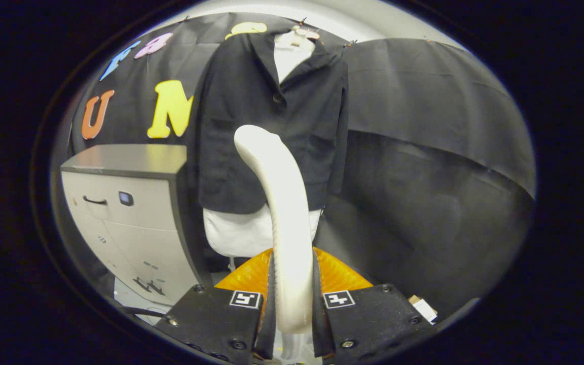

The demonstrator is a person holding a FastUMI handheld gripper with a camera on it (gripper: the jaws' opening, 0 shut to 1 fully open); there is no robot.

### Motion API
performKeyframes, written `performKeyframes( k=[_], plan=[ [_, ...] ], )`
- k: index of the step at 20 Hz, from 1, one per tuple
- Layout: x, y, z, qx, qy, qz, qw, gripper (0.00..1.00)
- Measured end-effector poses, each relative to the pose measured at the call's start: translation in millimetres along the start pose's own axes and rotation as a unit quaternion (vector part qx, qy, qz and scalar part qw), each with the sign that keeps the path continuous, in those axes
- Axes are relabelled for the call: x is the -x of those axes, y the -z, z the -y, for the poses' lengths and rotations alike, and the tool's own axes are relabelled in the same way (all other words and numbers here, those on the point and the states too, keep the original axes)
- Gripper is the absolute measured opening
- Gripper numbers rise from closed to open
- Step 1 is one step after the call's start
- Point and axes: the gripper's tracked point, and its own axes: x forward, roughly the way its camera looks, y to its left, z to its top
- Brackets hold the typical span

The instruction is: Iron the clothes twice with a garment steamer, once on the left side and once on the right side.

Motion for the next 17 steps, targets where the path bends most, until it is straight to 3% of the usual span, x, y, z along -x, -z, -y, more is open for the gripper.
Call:
performKeyframes(
  k=[7,17],
  plan=[
    [105,-46,-17,-0.024,-0.017,0.070,0.997,0.32],
    [192,-106,-39,-0.021,-0.077,0.142,0.987,0.32]
  ],
)
